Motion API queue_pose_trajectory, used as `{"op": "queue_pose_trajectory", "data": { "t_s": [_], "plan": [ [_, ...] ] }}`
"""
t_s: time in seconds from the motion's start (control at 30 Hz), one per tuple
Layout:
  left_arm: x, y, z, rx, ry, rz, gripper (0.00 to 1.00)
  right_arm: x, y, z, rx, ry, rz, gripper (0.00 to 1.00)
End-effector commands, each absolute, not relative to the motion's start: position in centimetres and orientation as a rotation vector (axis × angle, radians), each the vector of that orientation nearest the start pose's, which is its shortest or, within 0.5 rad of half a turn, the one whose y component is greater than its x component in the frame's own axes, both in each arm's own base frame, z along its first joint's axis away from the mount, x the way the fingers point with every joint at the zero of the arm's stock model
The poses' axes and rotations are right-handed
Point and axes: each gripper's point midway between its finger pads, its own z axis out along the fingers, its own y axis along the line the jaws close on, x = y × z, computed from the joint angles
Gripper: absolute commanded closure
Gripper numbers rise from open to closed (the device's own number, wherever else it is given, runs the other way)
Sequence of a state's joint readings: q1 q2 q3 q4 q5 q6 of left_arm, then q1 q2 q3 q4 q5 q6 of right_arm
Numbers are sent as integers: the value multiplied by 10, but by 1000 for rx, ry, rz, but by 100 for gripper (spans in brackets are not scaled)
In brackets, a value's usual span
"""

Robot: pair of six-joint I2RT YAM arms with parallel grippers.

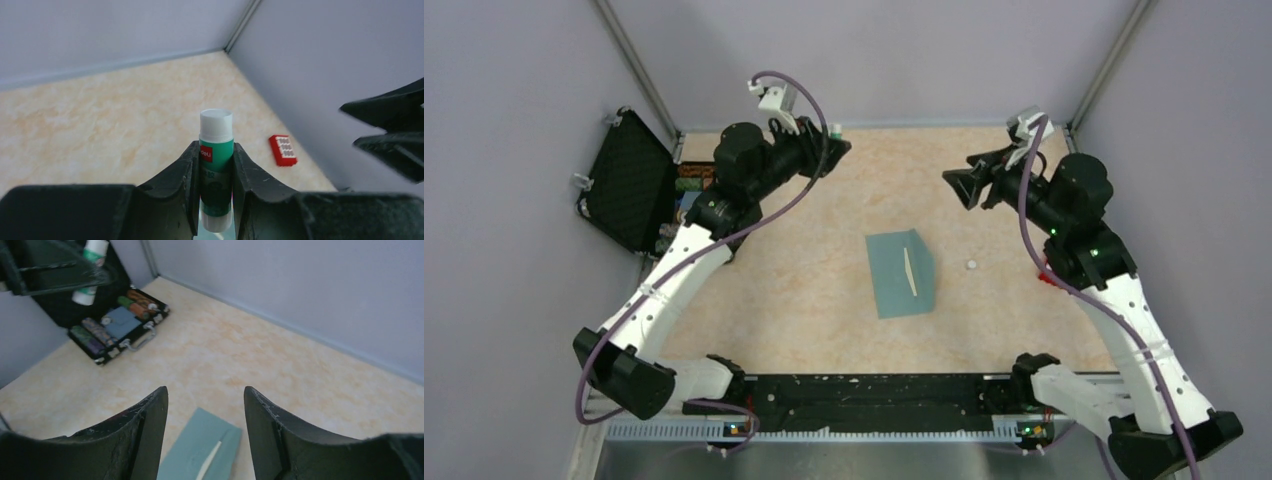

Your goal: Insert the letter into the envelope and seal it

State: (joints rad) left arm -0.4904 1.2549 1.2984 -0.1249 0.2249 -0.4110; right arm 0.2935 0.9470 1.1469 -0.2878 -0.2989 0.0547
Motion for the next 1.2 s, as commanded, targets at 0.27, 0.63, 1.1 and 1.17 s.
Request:
{"op": "queue_pose_trajectory", "data": {
  "t_s": [0.27, 0.63, 1.1, 1.17],
  "plan": [
    [295, -306, 534, 519, 1295, -1280, 100, 269, 259, 483, -713, 1357, 1072, 36],
    [273, -322, 540, 682, 1201, -1302, 100, 240, 293, 504, -810, 1213, 1249, 46],
    [263, -330, 541, 697, 1197, -1313, 100, 258, 295, 512, -716, 1228, 1224, 71],
    [266, -330, 539, 679, 1211, -1303, 100, 257, 294, 513, -724, 1215, 1212, 85]
  ]
}}
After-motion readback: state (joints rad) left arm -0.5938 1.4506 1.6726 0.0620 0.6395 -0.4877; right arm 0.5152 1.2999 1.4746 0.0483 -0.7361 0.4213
